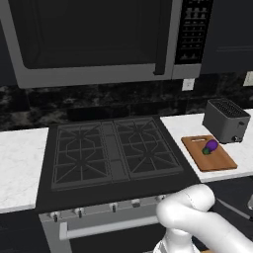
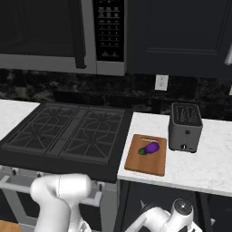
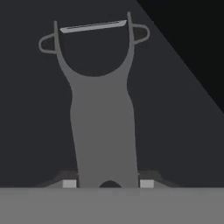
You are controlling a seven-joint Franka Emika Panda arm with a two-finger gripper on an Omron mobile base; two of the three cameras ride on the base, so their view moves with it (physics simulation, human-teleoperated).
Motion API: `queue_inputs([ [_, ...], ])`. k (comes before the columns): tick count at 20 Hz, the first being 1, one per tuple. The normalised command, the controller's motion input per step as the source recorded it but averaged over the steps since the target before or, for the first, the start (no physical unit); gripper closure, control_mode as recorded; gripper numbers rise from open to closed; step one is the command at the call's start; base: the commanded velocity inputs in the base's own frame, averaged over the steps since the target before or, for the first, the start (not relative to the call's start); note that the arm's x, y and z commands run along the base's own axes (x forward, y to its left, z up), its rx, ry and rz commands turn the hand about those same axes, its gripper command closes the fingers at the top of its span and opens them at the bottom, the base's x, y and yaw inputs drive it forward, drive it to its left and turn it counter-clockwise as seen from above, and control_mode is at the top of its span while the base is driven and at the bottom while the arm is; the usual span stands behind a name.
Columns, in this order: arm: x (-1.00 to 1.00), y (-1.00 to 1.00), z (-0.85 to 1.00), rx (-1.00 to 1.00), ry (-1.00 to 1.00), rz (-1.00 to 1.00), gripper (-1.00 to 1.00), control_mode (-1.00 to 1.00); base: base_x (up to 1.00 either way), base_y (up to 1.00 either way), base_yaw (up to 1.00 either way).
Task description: Place the appropriate cutting tool for cutting the eggplant skin on the cutting board.
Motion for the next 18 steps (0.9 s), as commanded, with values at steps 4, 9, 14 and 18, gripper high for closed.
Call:
queue_inputs([
  [4, -0.86, 0.28, 0.88, -0.02, -0.21, 0.00, 1.00, -1.00, 0.00, 0.00, 0.00],
  [9, -0.60, 0.30, 1.00, 0.00, -0.06, 0.00, 1.00, -1.00, 0.00, 0.00, 0.00],
  [14, -0.21, 0.85, 1.00, 0.00, 0.01, 0.00, 1.00, -1.00, 0.00, 0.00, 0.00],
  [18, 0.24, 0.99, 1.00, 0.00, 0.10, 0.00, 1.00, -1.00, 0.00, 0.00, 0.00],
])
